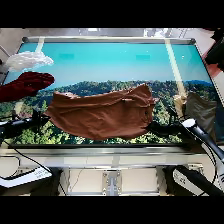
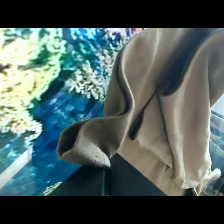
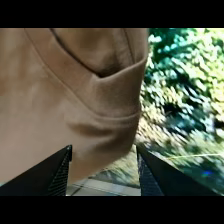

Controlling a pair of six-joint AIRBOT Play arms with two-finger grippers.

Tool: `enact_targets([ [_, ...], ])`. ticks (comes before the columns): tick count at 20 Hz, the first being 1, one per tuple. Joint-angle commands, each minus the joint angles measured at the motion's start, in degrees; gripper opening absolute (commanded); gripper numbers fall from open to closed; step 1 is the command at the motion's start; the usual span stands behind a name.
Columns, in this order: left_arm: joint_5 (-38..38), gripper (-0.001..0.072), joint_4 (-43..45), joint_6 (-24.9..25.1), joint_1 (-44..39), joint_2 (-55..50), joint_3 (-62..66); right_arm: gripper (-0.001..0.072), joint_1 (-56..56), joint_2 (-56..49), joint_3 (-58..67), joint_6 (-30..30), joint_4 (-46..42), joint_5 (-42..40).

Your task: Fold the shirts.

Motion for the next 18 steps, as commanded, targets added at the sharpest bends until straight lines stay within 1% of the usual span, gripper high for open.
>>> enact_targets([
  [1, -0.20, 0.0014, 0.00, 0.04, 0.00, 0.09, 0.07, 0.0447, 0.00, -4.15, -0.20, -4.11, 2.32, -4.92],
  [2, -0.26, 0.0014, -0.02, 0.02, 0.00, 0.09, 0.07, 0.0262, 0.00, -4.13, -0.07, -4.11, 2.82, -5.42],
  [3, -0.70, 0.0014, -0.04, 0.04, 0.00, 0.26, 0.07, 0.0026, 0.00, -4.11, 0.42, -4.07, 3.08, -4.79],
  [4, -1.27, 0.0014, -0.02, 0.09, 0.07, 0.79, 0.07, 0.0020, 0.00, -4.02, 1.14, -5.66, 3.56, -2.99],
  [5, -2.25, 0.0013, -0.28, 1.27, 0.24, 2.12, 0.09, 0.0019, 0.00, -3.76, 2.40, -7.89, 4.26, 0.00],
  [7, -6.97, 0.0013, -0.28, 4.57, 1.62, 7.26, 0.85, 0.0018, 0.00, -0.52, 5.84, -8.66, 4.72, 7.41],
  [9, -14.53, 0.0013, -0.22, 7.13, 4.96, 15.52, 2.47, 0.0018, -0.02, 7.30, 10.16, -8.55, 4.66, 15.34],
  [11, -21.38, 0.0013, -0.17, 7.08, 9.94, 25.44, 4.48, 0.0018, 0.00, 17.88, 15.26, -6.60, 3.96, 21.68],
  [13, -25.27, 0.0011, -0.02, 7.02, 13.88, 34.82, 7.76, 0.0017, -0.02, 28.26, 21.38, -6.40, -1.18, 26.08],
  [15, -30.47, 0.0010, -0.02, 6.69, 12.76, 39.39, 13.55, 0.0017, -0.02, 36.85, 27.71, -6.40, -5.57, 26.25],
  [16, -33.16, 0.0010, -0.07, 4.98, 11.02, 39.89, 17.38, 0.0017, -0.02, 40.17, 31.50, -5.51, -7.26, 24.92],
  [17, -35.04, 0.0010, -0.52, 3.76, 9.03, 39.95, 22.40, 0.0016, -0.02, 42.29, 35.17, -2.54, -8.37, 23.28],
  [18, -35.15, 0.0010, -1.31, 3.78, 7.52, 39.95, 27.58, 0.0017, -0.02, 43.87, 39.32, -0.20, -9.42, 21.14],
])
